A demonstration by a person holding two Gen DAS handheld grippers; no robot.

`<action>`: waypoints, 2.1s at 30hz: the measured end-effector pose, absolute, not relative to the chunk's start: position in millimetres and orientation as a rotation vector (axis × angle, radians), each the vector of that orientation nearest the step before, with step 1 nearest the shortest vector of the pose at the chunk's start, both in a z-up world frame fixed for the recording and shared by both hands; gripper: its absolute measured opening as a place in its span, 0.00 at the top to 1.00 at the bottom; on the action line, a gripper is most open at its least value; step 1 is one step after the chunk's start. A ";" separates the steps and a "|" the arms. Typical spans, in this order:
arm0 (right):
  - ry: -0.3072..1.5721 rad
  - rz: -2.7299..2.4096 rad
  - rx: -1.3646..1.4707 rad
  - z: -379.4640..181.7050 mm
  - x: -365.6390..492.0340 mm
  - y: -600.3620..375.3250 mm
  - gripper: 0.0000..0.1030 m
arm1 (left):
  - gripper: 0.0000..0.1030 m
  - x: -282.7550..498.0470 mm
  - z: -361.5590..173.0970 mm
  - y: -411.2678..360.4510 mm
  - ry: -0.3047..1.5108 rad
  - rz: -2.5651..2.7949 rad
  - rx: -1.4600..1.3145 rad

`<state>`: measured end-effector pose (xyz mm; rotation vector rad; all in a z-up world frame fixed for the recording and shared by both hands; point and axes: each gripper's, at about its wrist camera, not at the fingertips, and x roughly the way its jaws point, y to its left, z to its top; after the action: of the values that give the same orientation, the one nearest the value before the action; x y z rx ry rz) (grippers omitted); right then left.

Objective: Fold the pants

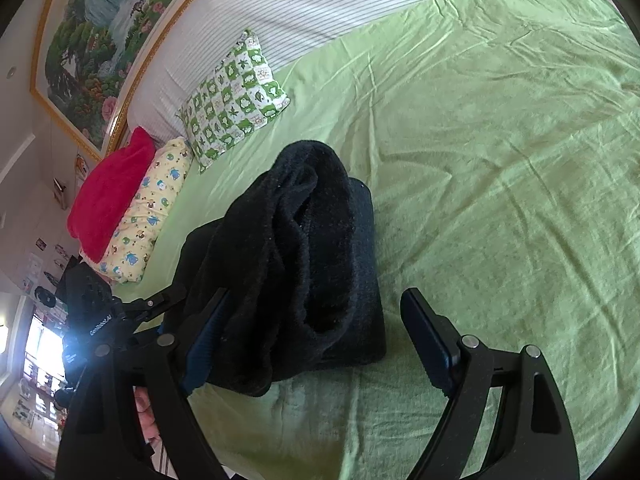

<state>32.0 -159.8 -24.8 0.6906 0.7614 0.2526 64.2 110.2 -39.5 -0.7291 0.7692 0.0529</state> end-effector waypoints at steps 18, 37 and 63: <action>0.766 0.295 0.736 -37.2 37.5 -166.8 0.18 | 0.20 84.7 -53.1 112.4 0.794 0.041 -0.766; 0.751 0.357 0.735 -36.7 34.7 -159.4 0.45 | 0.47 80.8 -48.9 108.8 0.773 -0.010 -0.787; 0.691 0.474 0.618 10.4 38.6 -104.3 0.54 | 0.64 10.6 15.2 117.3 0.670 0.140 -0.622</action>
<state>38.6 -104.3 10.4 0.6182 0.6914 0.4744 10.6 117.3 15.2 -0.6217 0.6698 0.1405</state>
